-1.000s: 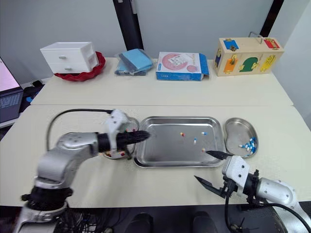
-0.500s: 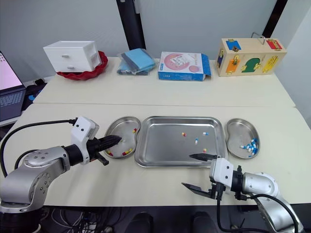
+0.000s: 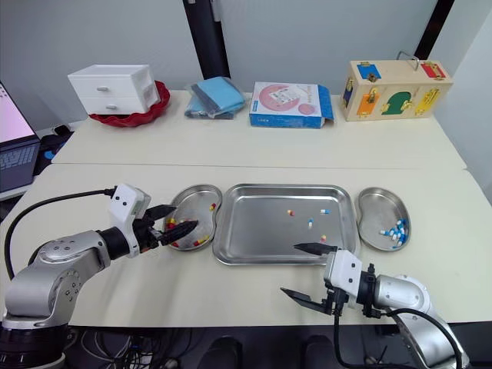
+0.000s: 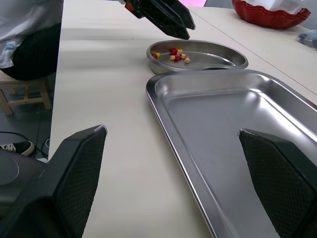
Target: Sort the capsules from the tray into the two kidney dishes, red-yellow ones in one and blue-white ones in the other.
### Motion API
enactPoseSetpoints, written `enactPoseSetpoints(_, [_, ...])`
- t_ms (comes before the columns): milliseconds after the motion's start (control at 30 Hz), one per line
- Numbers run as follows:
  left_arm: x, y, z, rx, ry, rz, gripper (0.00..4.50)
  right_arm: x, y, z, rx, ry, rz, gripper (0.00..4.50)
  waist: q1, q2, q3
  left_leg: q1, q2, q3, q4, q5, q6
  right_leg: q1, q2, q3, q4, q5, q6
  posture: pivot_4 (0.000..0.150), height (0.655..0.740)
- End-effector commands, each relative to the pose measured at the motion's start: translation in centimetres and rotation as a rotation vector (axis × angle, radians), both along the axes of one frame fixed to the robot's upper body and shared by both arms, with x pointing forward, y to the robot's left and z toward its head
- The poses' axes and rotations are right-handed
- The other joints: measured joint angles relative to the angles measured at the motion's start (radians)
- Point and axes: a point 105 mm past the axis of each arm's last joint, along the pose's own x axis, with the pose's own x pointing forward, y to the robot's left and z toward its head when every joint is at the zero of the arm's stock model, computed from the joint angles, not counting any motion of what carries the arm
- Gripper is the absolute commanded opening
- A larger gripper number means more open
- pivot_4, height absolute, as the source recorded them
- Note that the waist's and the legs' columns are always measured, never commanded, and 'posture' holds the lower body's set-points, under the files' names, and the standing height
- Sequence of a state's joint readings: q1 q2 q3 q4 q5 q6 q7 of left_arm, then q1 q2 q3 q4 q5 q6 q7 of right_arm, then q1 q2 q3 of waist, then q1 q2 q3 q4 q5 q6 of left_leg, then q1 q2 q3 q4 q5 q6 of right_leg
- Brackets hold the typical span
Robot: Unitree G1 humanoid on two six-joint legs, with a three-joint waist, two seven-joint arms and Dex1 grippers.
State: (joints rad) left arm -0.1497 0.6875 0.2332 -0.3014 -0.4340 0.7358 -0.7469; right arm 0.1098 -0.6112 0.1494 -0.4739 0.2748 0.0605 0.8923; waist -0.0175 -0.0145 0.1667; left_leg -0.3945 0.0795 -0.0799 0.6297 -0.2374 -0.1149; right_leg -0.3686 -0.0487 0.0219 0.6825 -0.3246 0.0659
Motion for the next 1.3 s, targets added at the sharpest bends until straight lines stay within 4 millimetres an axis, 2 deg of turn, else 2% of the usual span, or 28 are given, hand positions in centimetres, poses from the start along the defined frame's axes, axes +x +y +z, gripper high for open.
enactPoseSetpoints(33, [-0.5, 0.2, 1.2, 0.009, -0.062, -0.037, 4.48, -0.1, 0.1, 0.8, 0.013, -0.035, -0.015, 4.50, 0.000, 0.000, 0.000, 0.000, 0.000, 0.000, 0.000, 0.000, 0.000, 0.000, 0.000, 0.000, 0.000, 0.000, 0.000, 0.150, 0.7078])
enactPoseSetpoints(167, [-2.3, 0.7, 1.9, -0.005, -0.092, -0.103, 4.48, 0.3, -1.0, 1.5, 0.023, -0.040, -0.108, 4.50, 0.000, 0.000, 0.000, 0.000, 0.000, 0.000, 0.000, 0.000, 0.000, -0.001, 0.000, 0.000, 0.000, 0.000, 0.000, 0.150, 0.7078])
enactPoseSetpoints(300, [-4.8, 2.7, 1.6, 0.035, -0.056, -0.113, 4.48, 0.0, -3.6, 1.9, 0.000, -0.020, -0.222, 4.50, -0.004, 0.000, 0.000, -0.001, 0.000, 0.000, -0.001, 0.000, 0.000, -0.001, 0.000, 0.000, 0.000, 0.000, 0.000, 0.150, 0.7078])
enactPoseSetpoints(367, [-5.8, 4.1, 1.0, 0.046, -0.018, -0.070, 4.48, -0.1, -5.5, 1.9, -0.036, -0.009, -0.285, 4.50, -0.006, 0.000, 0.000, 0.000, 0.000, 0.000, -0.001, 0.000, 0.000, -0.001, 0.000, 0.000, 0.000, 0.000, 0.000, 0.150, 0.7078])
enactPoseSetpoints(467, [-7.4, 7.0, -0.8, 0.049, 0.052, 0.041, 4.48, -0.5, -9.6, 1.9, -0.124, 0.008, -0.373, 4.50, -0.006, 0.000, 0.000, 0.000, 0.000, 0.001, -0.001, 0.000, 0.000, 0.000, 0.000, 0.001, 0.000, 0.000, 0.000, 0.150, 0.7078])
enactPoseSetpoints(600, [-9.1, 8.9, -2.8, 0.054, 0.130, 0.132, 4.48, -0.9, -13.6, 1.7, -0.193, 0.045, -0.451, 4.50, -0.006, -0.001, -0.001, 0.000, 0.000, 0.001, -0.001, 0.000, 0.000, 0.000, 0.000, 0.001, -0.001, 0.000, -0.001, 0.150, 0.7078])
enactPoseSetpoints(667, [-10.2, 10.1, -3.7, 0.075, 0.148, 0.162, 4.48, -1.3, -16.6, 1.3, -0.252, 0.085, -0.492, 4.50, -0.006, -0.002, -0.001, 0.001, 0.000, 0.001, -0.001, 0.000, 0.000, 0.000, 0.000, 0.001, 0.000, -0.001, -0.001, 0.150, 0.7078])
enactPoseSetpoints(733, [-11.1, 10.9, -4.4, 0.091, 0.156, 0.183, 4.48, -1.7, -18.5, 1.3, -0.296, 0.118, -0.496, 4.50, -0.007, -0.002, -0.001, 0.001, 0.000, 0.002, -0.001, 0.000, 0.000, 0.000, -0.001, 0.001, -0.001, -0.001, -0.001, 0.150, 0.7078])
enactPoseSetpoints(900, [-11.7, 10.7, -4.9, 0.084, 0.134, 0.193, 4.48, -1.6, -19.6, 1.2, -0.323, 0.148, -0.491, 4.50, -0.009, -0.002, -0.001, 0.002, 0.000, 0.002, -0.001, 0.000, 0.001, 0.000, 0.000, 0.002, -0.001, -0.001, -0.002, 0.150, 0.7078])
enactPoseSetpoints(1033, [-12.1, 9.8, -5.3, 0.077, 0.136, 0.171, 4.48, -1.4, -19.2, 0.9, -0.322, 0.152, -0.477, 4.50, -0.009, -0.002, -0.001, 0.002, 0.000, 0.002, -0.001, 0.000, 0.000, 0.000, 0.000, 0.002, -0.001, -0.001, -0.002, 0.150, 0.7078])
enactPoseSetpoints(1300, [-12.1, 9.5, -5.4, 0.077, 0.133, 0.168, 4.48, -1.4, -18.6, 0.6, -0.320, 0.144, -0.459, 4.50, -0.009, -0.002, -0.001, 0.002, 0.000, 0.003, -0.001, 0.000, 0.000, 0.000, 0.000, 0.002, -0.001, -0.001, -0.002, 0.150, 0.7078])
